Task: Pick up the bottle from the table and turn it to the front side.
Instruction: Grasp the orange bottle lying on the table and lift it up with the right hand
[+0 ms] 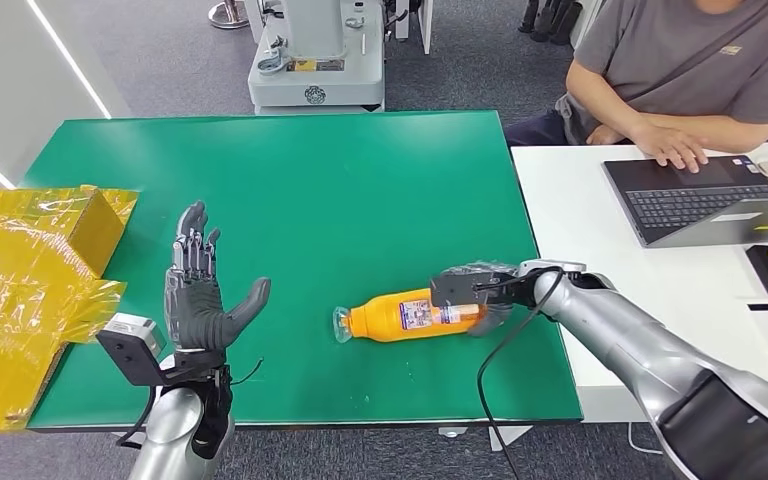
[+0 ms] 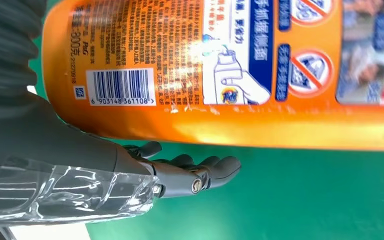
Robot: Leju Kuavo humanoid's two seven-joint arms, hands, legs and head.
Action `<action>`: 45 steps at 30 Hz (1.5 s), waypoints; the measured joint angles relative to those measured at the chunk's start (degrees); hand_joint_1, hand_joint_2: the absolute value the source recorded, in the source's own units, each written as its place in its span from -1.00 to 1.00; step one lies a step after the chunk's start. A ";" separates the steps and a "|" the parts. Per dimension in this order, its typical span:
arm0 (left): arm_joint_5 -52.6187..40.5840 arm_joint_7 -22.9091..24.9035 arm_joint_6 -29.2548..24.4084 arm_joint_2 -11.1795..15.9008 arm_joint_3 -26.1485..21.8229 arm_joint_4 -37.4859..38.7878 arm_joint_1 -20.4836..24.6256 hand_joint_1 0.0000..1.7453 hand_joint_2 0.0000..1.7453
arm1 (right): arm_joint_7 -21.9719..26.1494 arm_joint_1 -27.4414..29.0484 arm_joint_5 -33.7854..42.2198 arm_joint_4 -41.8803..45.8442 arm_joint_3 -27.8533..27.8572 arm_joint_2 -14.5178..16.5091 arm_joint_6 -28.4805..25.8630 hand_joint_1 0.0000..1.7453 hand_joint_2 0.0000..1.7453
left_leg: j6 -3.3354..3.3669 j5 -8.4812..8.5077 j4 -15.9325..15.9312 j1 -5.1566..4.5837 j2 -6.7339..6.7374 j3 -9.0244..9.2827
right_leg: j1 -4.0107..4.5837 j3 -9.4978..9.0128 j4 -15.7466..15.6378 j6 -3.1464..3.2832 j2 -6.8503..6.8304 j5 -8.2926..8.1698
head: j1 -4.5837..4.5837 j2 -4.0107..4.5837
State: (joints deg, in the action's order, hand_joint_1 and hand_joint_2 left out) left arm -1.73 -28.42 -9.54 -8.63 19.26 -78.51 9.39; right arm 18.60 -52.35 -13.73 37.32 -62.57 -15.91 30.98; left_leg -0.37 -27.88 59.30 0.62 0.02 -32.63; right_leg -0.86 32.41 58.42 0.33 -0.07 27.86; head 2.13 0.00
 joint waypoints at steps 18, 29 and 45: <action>0.04 -0.57 -0.69 0.07 -0.33 0.00 -0.28 -1.00 1.00 | 0.39 0.85 -0.49 -0.90 -0.17 -0.09 -1.46 -0.48 1.00 | 0.00 0.00 0.00 0.00 -0.01 -0.01 | 0.00 0.00 0.01 0.00 0.00 0.00 | 0.01 0.00; 0.25 -1.07 -1.28 0.40 -0.37 0.00 -0.58 -1.00 1.00 | 1.57 1.14 -2.09 -1.54 -0.17 0.40 -6.50 1.00 1.00 | 0.01 0.01 -0.01 0.00 0.00 -0.01 | 0.01 -0.01 0.01 0.01 0.00 -0.02 | 0.01 0.00; 0.45 -1.07 -1.52 0.59 -0.38 0.00 -1.15 -1.00 1.00 | 2.16 1.74 -2.20 -2.20 0.07 0.93 -9.15 1.00 1.00 | 0.01 0.02 -0.01 0.00 0.00 -0.01 | 0.01 -0.01 0.01 0.02 -0.01 -0.03 | 0.01 0.00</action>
State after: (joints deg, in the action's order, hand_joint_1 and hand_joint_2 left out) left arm -1.27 -29.49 -11.05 -8.04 18.88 -78.51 8.24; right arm 20.76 -50.60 -15.93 35.12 -62.50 -14.97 21.83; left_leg -0.35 -27.86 59.30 0.62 0.02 -32.64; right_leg -0.85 32.40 58.43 0.35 -0.08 27.83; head 2.14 0.00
